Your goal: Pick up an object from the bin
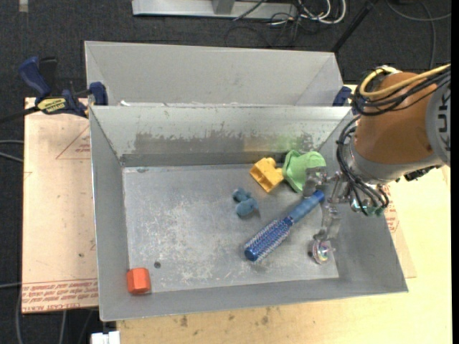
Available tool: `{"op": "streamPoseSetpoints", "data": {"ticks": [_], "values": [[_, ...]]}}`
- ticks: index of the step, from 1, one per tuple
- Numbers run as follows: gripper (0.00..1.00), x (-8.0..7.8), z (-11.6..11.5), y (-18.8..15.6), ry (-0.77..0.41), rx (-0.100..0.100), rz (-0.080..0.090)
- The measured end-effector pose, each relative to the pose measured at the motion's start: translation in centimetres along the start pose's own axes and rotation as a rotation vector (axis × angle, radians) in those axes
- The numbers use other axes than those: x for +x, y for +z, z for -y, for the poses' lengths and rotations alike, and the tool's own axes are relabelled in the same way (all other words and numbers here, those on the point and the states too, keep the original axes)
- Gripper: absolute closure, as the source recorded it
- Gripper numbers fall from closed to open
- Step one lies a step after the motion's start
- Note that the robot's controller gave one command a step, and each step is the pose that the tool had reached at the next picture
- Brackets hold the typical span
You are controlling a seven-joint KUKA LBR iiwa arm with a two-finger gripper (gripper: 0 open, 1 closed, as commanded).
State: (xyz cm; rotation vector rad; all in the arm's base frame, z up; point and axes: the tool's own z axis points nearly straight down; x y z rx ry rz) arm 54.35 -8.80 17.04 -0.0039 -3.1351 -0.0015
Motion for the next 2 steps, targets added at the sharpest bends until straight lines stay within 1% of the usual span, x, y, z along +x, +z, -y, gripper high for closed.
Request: {"op": "streamPoseSetpoints", "data": {"ticks": [1,2], "values": [[0.00,-2.47,-3.71,8.93,-0.408,-0.001,0.004],[1.00,-2.52,-3.64,8.83,-0.409,0.001,0.006]]}}
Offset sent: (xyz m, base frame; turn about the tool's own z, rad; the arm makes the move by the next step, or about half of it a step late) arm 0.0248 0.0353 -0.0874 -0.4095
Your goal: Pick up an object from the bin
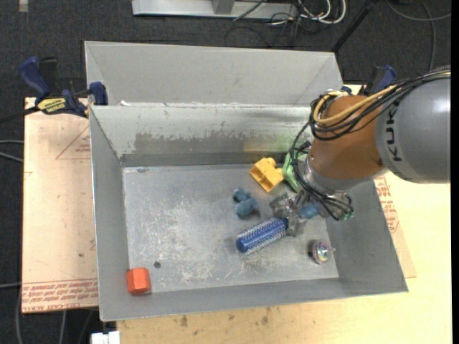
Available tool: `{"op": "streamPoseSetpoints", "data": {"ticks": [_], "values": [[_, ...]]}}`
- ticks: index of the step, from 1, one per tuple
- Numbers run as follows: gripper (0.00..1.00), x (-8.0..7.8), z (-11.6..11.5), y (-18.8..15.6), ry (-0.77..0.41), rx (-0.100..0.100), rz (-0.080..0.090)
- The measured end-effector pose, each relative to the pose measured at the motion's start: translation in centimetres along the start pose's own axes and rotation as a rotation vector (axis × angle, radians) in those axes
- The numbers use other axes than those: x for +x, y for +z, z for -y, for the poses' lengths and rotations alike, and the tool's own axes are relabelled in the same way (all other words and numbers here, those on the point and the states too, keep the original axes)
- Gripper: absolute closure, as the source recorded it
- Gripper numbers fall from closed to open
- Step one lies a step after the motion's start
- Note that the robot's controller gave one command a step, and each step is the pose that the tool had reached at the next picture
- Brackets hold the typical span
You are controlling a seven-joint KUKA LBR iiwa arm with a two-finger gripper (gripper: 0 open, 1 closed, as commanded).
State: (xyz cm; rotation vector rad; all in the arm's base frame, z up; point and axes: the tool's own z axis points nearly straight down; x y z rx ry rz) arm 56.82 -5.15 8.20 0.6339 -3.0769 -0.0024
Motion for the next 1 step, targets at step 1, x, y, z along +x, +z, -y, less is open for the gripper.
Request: {"op": "streamPoseSetpoints", "data": {"ticks": [1], "values": [[1.00,-0.49,-1.67,-13.57,-0.046,0.005,0.009]]}}
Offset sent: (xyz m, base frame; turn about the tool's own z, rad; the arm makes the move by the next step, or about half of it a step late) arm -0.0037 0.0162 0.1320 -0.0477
